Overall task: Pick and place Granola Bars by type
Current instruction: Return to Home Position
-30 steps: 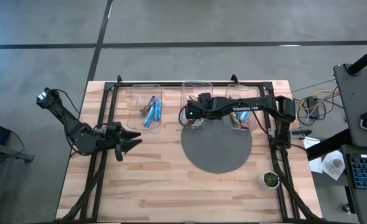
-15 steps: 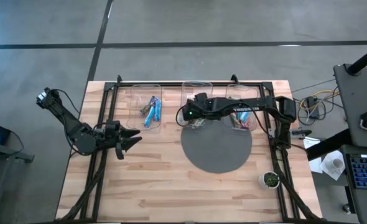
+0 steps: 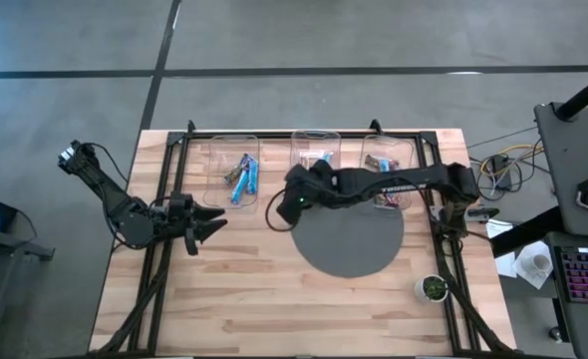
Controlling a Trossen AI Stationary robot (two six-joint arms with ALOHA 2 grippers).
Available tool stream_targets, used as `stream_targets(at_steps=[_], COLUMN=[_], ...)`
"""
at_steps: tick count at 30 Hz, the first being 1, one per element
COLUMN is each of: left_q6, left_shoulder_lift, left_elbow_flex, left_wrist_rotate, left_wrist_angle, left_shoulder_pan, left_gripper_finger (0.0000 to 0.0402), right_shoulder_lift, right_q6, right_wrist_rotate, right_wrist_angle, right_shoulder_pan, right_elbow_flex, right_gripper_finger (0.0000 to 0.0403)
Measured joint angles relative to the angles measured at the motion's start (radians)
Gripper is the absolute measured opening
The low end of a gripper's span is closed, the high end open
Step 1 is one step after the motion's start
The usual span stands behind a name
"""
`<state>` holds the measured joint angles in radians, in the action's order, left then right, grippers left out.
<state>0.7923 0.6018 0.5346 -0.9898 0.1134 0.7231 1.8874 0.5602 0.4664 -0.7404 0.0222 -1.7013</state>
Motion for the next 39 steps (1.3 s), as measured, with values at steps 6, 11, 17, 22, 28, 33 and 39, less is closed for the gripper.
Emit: stream_targets(at_steps=[6,11,17,22,28,33,39], left_q6=[0.047,0.046,0.015,-0.148,-0.18,-0.155,-0.089], left_shoulder_lift=[0.003,0.0,-0.012,-0.022,-0.032,-0.063,-0.143], left_elbow_flex=[0.0,-0.007,-0.086,-0.183,-0.302,-0.334,-0.342], left_wrist_rotate=[0.012,0.094,0.164,0.41,0.754,0.945,1.258], left_wrist_angle=[0.0,-0.005,-0.141,-0.45,-0.679,-0.677,-0.597], left_shoulder_pan=[0.0,-0.014,-0.076,-0.176,-0.387,-0.57,-0.8], left_gripper_finger=[0.0186,0.0186,0.0186,0.0186,0.0186,0.0186,0.0186], right_shoulder_lift=[-0.003,-0.003,-0.003,-0.03,-0.173,-0.347,-0.572], right_q6=[-0.005,-0.124,-0.035,0.072,0.116,0.098,0.071], right_wrist_rotate=[-0.103,-0.419,-0.63,-0.695,-0.678,-0.627,-0.618], right_wrist_angle=[-0.036,0.108,0.482,0.707,0.89,1.002,1.065], right_shoulder_pan=[0.022,0.013,-0.002,-0.006,-0.02,-0.055,-0.092], right_elbow_flex=[-0.158,-0.17,0.046,0.243,0.452,0.635,0.855], right_gripper_finger=[0.0255,0.025,0.0251,0.0256,0.0252,0.0249,0.0254])
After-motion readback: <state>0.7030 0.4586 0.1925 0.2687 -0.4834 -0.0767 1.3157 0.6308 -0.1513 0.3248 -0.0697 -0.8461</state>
